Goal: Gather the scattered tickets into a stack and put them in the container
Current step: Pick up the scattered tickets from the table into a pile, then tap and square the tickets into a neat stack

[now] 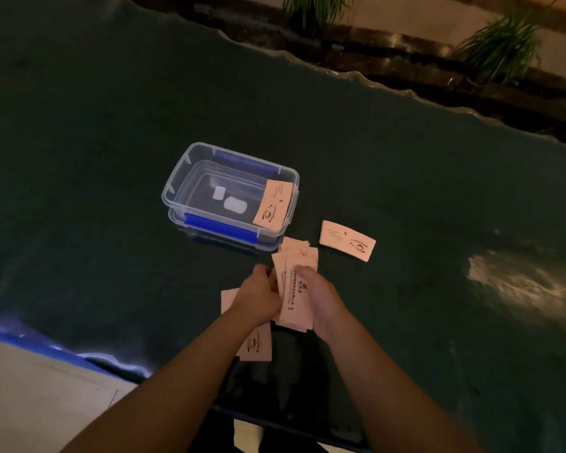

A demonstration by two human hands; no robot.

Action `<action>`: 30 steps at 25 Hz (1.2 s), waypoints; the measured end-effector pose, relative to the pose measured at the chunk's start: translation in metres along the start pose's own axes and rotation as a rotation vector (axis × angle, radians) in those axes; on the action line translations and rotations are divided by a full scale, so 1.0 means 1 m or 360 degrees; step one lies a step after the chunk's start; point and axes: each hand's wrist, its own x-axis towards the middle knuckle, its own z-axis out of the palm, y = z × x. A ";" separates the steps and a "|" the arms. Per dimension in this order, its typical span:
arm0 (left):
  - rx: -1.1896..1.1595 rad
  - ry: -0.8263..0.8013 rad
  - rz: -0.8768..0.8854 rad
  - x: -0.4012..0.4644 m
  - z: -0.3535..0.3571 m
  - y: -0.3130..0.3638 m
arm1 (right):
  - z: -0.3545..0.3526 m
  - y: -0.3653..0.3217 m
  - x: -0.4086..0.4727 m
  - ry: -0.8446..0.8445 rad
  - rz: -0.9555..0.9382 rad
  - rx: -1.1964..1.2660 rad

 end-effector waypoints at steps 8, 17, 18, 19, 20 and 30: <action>-0.0329 -0.0136 0.0083 -0.026 0.007 -0.020 | 0.002 0.012 -0.009 0.0022 -0.0081 -0.0079; -0.0171 0.0403 -0.0033 -0.054 -0.013 -0.078 | 0.004 0.062 -0.029 0.0053 -0.0005 0.0024; -0.0205 0.0439 -0.0074 -0.054 -0.016 -0.085 | 0.008 0.067 -0.030 0.0070 -0.0011 0.0010; -0.0245 0.0437 -0.0121 -0.054 -0.019 -0.089 | 0.013 0.071 -0.031 0.0098 -0.0025 -0.0013; -0.0288 0.0418 -0.0155 -0.054 -0.021 -0.091 | 0.018 0.074 -0.032 0.0135 -0.0048 -0.0036; -0.0740 0.0131 -0.0418 -0.041 -0.017 -0.068 | 0.065 0.064 -0.021 0.0153 -0.0099 -0.0405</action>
